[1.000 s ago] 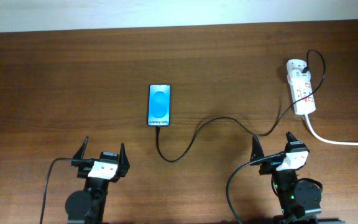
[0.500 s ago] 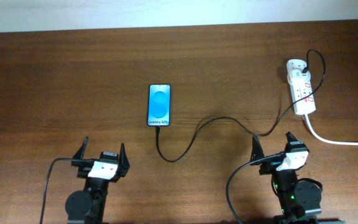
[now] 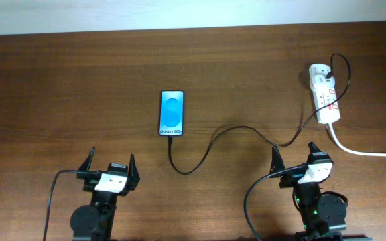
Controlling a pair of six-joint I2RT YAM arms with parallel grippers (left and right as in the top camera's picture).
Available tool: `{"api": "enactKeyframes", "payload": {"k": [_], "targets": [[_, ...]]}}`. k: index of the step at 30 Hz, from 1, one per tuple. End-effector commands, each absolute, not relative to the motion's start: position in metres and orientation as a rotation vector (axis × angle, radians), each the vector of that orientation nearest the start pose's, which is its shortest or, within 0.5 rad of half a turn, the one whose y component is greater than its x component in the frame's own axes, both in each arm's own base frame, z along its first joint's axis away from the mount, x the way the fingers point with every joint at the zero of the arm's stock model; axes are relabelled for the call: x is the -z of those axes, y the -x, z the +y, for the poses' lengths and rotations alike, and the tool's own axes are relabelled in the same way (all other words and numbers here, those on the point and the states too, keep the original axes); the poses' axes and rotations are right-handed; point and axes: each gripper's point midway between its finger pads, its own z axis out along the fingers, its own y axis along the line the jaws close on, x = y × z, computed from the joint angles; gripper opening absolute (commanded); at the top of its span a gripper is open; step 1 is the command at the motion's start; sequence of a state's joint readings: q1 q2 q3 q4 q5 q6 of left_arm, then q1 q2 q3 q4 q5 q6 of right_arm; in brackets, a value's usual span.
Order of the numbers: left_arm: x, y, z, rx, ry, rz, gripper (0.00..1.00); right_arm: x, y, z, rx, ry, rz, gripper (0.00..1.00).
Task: Plug charger to phone and switch on socket
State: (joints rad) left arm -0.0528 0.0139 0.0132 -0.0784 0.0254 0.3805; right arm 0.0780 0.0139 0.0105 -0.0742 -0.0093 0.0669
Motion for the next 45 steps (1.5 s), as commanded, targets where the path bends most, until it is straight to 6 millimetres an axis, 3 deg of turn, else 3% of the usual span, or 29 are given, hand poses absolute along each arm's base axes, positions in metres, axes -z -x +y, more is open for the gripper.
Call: {"api": "enactKeyframes", "payload": {"k": [1,22,25,37,45], "targets": [[-0.156,-0.245,-0.016,-0.226,-0.364,1.614,0.99,-0.156,-0.245,0.021,-0.116,0.024,1.649,0.98],[-0.156,-0.245,-0.016,-0.226,-0.364,1.614,0.99,-0.162,-0.246,0.017,-0.100,0.009,1.624,0.98],[-0.156,-0.245,-0.016,-0.226,-0.364,1.614,0.99,-0.165,-0.245,0.025,-0.138,0.045,1.613,0.98],[-0.156,-0.245,-0.016,-0.226,-0.364,1.614,0.99,-0.186,-0.246,-0.020,0.068,-0.166,1.542,0.98],[-0.156,-0.245,-0.016,-0.226,-0.364,1.614,0.99,-0.226,-0.263,-0.038,0.138,-0.216,1.648,0.98]]}}
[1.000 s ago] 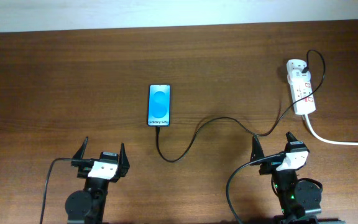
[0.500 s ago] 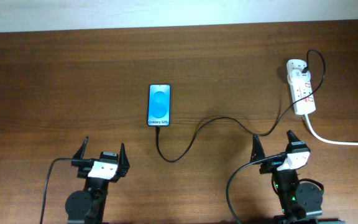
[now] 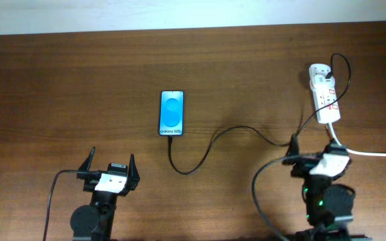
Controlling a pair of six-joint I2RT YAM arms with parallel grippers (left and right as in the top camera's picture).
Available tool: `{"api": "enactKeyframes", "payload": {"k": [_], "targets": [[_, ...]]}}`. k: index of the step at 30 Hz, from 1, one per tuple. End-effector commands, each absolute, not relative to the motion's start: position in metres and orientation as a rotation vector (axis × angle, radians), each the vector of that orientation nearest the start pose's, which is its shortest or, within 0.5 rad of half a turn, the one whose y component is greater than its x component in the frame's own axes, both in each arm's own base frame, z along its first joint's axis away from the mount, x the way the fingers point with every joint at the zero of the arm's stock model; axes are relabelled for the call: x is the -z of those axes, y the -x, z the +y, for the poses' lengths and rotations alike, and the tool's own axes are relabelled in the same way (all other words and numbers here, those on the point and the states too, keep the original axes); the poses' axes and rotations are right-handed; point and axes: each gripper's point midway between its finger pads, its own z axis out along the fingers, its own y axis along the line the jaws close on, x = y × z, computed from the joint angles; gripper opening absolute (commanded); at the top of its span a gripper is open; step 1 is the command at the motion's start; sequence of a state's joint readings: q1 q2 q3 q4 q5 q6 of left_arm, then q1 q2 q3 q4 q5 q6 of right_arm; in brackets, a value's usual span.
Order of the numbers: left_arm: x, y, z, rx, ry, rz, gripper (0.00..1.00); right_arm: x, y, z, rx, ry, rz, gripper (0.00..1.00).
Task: Plug charger to phone and switch on socket
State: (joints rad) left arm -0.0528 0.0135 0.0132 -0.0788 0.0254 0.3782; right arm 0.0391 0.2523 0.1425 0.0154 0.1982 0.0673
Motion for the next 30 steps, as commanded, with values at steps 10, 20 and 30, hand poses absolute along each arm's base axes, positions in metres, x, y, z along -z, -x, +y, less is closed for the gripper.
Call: {"api": "enactKeyframes", "payload": {"k": [10,20,30], "targets": [[-0.156,-0.245,-0.016,-0.226,-0.364,1.614,0.99,-0.292,-0.299,-0.080,0.198,-0.319,1.863,0.98],[-0.156,-0.245,-0.016,-0.226,-0.364,1.614,0.99,-0.281,-0.321,-0.161,-0.252,-0.513,2.040,0.98],[-0.156,-0.245,-0.016,-0.226,-0.364,1.614,0.99,-0.229,-0.345,-0.219,-0.454,-0.599,2.015,0.98]]}}
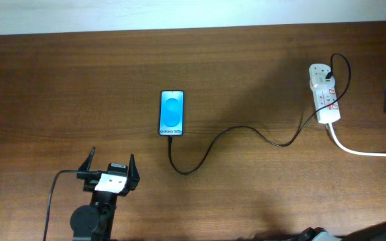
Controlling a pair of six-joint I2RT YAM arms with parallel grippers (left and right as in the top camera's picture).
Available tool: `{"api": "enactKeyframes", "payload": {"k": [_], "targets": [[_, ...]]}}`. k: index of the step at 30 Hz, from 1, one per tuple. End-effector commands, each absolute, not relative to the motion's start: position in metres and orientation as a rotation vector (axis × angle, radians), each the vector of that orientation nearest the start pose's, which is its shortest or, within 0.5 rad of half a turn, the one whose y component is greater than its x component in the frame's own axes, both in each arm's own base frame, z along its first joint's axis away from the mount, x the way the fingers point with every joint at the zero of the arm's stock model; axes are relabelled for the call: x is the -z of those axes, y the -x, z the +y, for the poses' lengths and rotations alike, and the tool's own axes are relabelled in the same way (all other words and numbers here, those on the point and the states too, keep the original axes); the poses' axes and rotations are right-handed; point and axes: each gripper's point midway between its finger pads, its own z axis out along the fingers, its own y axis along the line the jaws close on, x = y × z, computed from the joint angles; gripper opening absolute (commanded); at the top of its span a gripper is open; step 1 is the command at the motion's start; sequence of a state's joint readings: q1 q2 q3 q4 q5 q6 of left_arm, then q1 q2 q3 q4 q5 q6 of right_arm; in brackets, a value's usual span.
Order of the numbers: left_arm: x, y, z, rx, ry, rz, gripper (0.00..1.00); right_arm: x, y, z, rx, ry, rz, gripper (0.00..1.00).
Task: Plug charger to phone and switch on socket
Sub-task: 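Reach the right gripper to the white power strip's orange switch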
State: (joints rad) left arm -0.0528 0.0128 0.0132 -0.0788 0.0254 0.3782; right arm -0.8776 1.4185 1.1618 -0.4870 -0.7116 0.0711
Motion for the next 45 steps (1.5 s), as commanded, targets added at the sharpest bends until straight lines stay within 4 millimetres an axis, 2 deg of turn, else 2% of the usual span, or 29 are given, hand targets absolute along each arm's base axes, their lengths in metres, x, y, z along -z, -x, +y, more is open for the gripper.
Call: {"api": "enactKeyframes", "payload": {"k": [1,4,8,10,14,19,22,26,33,39,41,45], "targets": [[-0.156,-0.245,-0.016,-0.226,-0.364,1.614,0.99,-0.221,-0.349,-0.223,-0.463,-0.602,2.018,0.98],[-0.156,-0.245,-0.016,-0.226,-0.364,1.614,0.99,-0.201,-0.357,-0.237,-0.447,-0.639,2.033,0.98],[-0.156,-0.245,-0.016,-0.226,-0.364,1.614,0.99,-0.168,-0.349,-0.280,-0.274,-0.951,2.036,0.98],[-0.156,-0.245,-0.016,-0.226,-0.364,1.614,0.99,-0.163,-0.355,-0.287,-0.262,-0.990,2.010,0.98],[-0.156,-0.245,-0.016,-0.226,-0.364,1.614,0.99,-0.148,-0.372,-0.281,-0.235,-1.034,2.036,0.98],[-0.156,-0.245,-0.016,-0.226,-0.364,1.614,0.99,-0.120,-0.396,-0.255,-0.216,-1.029,2.134,0.98],[-0.156,-0.245,-0.016,-0.226,-0.364,1.614,0.99,-0.106,-0.403,-0.247,-0.183,-1.020,2.175,0.99],[-0.156,-0.245,-0.016,-0.226,-0.364,1.614,0.99,-0.090,-0.412,-0.247,-0.198,-0.999,2.187,0.96],[-0.156,-0.245,-0.016,-0.226,-0.364,1.614,0.99,-0.058,-0.422,-0.244,-0.241,-0.925,2.235,0.96],[-0.156,-0.245,-0.016,-0.226,-0.364,1.614,0.99,-0.044,-0.436,-0.230,-0.260,-0.823,2.270,0.96],[-0.156,-0.245,-0.016,-0.226,-0.364,1.614,0.99,-0.043,-0.441,-0.226,-0.239,-0.751,2.284,0.96],[-0.156,-0.245,-0.016,-0.226,-0.364,1.614,0.99,-0.044,-0.444,-0.224,-0.231,-0.716,2.287,0.96]]}}
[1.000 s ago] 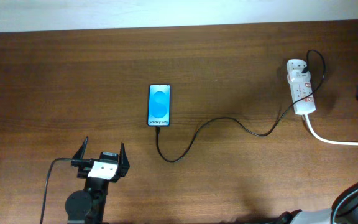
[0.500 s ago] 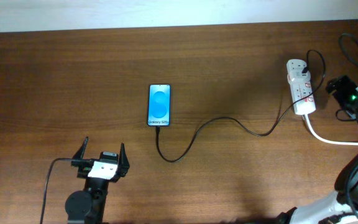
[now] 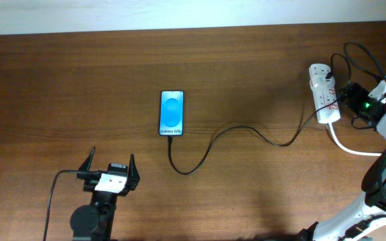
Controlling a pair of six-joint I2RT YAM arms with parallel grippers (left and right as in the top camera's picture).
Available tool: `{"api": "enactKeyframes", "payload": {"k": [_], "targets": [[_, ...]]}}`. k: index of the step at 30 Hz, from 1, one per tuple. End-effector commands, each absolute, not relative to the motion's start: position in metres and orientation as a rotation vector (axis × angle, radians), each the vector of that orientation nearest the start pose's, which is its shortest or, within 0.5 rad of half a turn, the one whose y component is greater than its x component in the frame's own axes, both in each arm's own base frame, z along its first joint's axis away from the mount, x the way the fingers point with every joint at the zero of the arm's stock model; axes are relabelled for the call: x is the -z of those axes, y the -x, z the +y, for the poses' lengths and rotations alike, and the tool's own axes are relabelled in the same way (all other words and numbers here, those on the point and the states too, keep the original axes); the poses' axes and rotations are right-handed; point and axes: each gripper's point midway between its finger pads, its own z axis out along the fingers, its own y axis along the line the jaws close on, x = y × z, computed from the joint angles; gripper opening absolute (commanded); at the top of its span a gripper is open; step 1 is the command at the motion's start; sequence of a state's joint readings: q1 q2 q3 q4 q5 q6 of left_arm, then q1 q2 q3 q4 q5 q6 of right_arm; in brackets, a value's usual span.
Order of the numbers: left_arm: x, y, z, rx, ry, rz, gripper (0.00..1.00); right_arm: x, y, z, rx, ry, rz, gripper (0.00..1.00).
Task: Plug charger to phone and switch on socket
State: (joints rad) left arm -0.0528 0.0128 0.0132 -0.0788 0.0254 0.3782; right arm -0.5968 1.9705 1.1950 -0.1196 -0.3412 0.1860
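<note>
The phone (image 3: 171, 112) lies face up mid-table with its blue screen lit. A black charger cable (image 3: 210, 144) runs from the phone's bottom edge, loops toward the front and crosses to the white socket strip (image 3: 322, 94) at the far right. A black plug (image 3: 329, 74) sits in the strip's far end. My right gripper (image 3: 346, 102) reaches in from the right edge and sits right beside the strip's right side; its fingers are too dark to make out. My left gripper (image 3: 109, 166) rests open at the front left, far from the phone.
The strip's white mains cord (image 3: 357, 151) trails off to the right edge under my right arm. The arm's own black cable (image 3: 364, 50) loops above the strip. The table's back edge meets a white wall.
My right arm showed only at the right edge of the frame, away from the strip. Now its gripper is up against the strip's right side. Phone, cable and left arm are unchanged.
Both grippers first rested at the table's front, with the cable running from phone to strip. My right arm then stood further right, below the strip, then nearly out of view at the right edge, and now reaches the strip from the right.
</note>
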Motion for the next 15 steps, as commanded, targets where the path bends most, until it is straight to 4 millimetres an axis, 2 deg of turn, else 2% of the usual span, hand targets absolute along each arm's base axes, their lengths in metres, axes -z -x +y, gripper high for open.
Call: {"api": "enactKeyframes", "payload": {"k": [1,15], "targets": [[-0.156,-0.245,-0.016,-0.226,-0.364,1.614,0.99,-0.044,-0.444,-0.224,-0.230,-0.715,2.286,0.96],[-0.156,-0.245,-0.016,-0.226,-0.364,1.614,0.99,-0.026,-0.458,-0.218,-0.214,-0.622,2.293,0.96]]}}
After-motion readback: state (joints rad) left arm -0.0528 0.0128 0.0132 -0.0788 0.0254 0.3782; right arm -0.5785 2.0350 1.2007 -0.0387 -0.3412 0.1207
